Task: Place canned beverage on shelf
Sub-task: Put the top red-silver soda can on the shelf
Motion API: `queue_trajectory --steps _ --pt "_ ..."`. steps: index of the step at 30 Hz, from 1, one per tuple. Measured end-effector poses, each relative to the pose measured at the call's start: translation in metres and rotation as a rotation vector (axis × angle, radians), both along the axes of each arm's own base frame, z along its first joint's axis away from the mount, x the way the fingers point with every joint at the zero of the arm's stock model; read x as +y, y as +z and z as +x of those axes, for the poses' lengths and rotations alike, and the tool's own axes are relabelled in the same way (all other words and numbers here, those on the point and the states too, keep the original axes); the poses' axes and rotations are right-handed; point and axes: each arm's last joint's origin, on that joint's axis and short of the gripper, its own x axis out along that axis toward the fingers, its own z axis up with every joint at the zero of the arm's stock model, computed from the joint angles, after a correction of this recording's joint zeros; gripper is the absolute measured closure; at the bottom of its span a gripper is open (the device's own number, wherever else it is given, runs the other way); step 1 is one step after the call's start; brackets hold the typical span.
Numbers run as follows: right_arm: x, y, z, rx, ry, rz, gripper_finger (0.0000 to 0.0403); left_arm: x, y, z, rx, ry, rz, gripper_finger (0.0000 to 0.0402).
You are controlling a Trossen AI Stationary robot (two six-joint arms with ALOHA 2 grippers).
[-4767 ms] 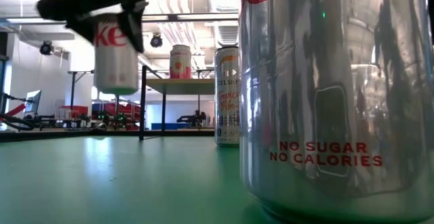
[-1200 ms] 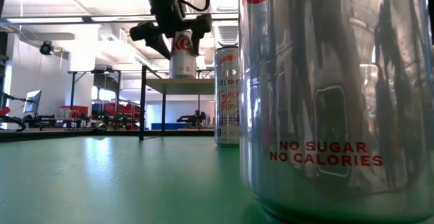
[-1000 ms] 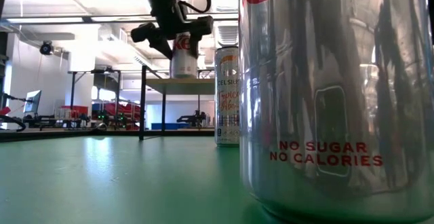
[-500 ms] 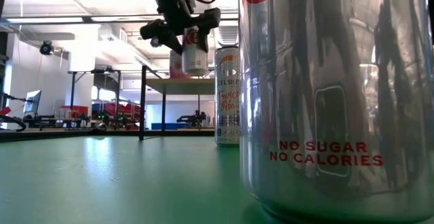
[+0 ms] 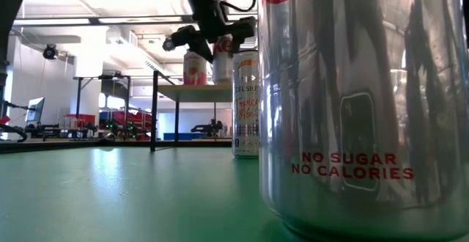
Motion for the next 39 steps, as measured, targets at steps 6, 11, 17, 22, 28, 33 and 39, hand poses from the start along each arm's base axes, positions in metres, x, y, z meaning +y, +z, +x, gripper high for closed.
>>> queue_trajectory --steps 6,11,17,22,28,33,39 --pt "0.000 0.000 0.000 0.000 0.000 0.000 0.0046 0.019 0.000 0.005 -0.005 0.051 -0.029 0.0119" --pt "0.000 0.000 0.000 0.000 0.001 0.000 0.0046 0.032 0.001 0.009 -0.011 0.073 -0.033 0.0119" --pt "0.000 0.000 0.000 0.000 0.000 0.000 0.0046 0.046 0.001 0.015 -0.001 0.092 -0.050 0.0119" --pt "0.000 0.000 0.000 0.000 0.000 0.000 0.0046 0.057 0.002 0.021 0.006 0.114 -0.053 0.0119" --pt "0.000 0.000 0.000 0.000 0.000 0.000 0.0046 0.069 0.004 0.027 0.024 0.160 -0.077 0.0119" --pt "0.000 0.000 0.000 0.001 0.000 0.000 0.0046 0.077 0.008 0.025 0.016 0.231 -0.117 0.0119" --pt "0.000 0.000 0.000 0.000 0.000 0.000 0.0046 0.083 0.009 0.025 0.015 0.246 -0.149 0.0118"
